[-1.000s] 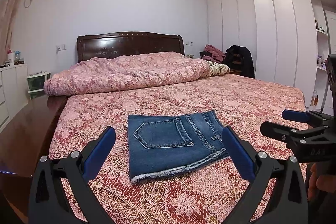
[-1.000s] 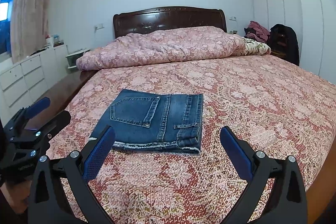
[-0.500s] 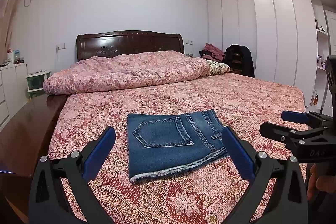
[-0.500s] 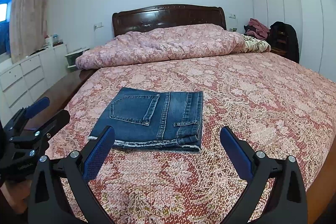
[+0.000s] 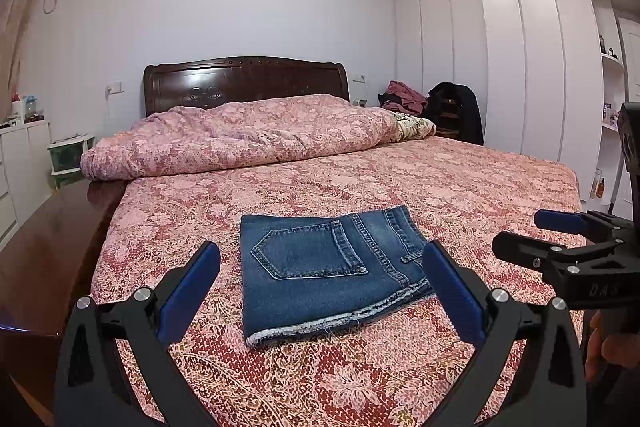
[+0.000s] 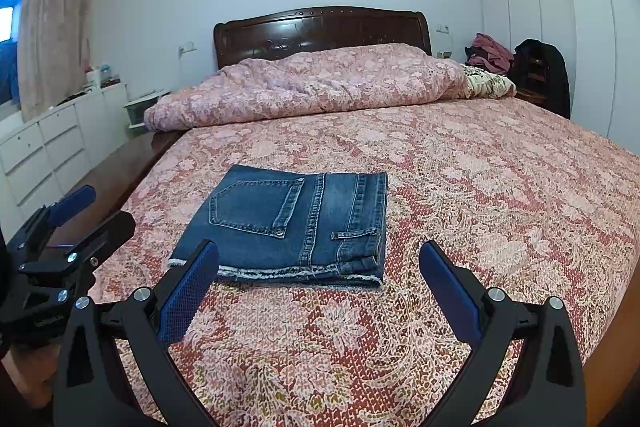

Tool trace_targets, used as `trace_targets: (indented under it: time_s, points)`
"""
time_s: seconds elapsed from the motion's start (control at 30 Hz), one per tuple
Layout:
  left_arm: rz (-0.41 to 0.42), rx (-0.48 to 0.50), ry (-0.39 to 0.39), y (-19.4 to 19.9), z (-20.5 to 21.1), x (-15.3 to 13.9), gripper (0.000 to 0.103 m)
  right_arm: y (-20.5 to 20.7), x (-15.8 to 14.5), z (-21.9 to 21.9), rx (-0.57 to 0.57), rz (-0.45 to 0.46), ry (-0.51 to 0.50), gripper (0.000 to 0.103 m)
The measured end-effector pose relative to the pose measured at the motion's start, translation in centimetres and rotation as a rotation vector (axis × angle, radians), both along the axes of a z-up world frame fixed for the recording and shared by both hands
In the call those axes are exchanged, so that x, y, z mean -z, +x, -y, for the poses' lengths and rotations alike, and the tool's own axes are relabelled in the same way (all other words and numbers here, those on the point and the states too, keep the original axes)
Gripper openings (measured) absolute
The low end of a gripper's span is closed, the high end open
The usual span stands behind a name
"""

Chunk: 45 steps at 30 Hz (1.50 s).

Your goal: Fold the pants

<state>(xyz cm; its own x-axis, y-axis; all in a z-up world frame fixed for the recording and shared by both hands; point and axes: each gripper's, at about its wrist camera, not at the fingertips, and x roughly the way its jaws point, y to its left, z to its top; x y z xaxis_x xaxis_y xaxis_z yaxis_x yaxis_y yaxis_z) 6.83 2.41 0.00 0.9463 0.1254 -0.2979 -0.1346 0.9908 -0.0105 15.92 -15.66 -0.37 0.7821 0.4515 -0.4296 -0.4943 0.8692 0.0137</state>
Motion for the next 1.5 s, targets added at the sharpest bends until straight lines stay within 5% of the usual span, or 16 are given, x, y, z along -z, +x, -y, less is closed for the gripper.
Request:
trace_targets:
  time_s: [0.67,0.83,1.07,1.17,1.5]
  points:
    - [-0.032,0.074,-0.021,-0.1,0.6,-0.7,0.101,0.2,0.3,-0.2,-0.004,-0.017,-0.023,0.099]
    - [-0.015,0.018,0.019,-0.5,1.3,-1.4,0.101,0.3,0.3,-0.1,0.000,-0.017,-0.028,0.099]
    - [-0.081,0.057,-0.123,0.1,-0.5,-1.0,0.101,0.5,0.3,-0.1,0.003,-0.023,-0.034,0.099]
    - [-0.139,0.038,-0.140,0.7,-1.2,-0.7,0.101,0.3,0.3,-0.2,0.000,-0.020,-0.041,0.099]
    - [-0.117,0.094,-0.126,0.5,-0.8,-0.7,0.101,0.4,0.4,-0.3,-0.003,-0.017,-0.052,0.099]
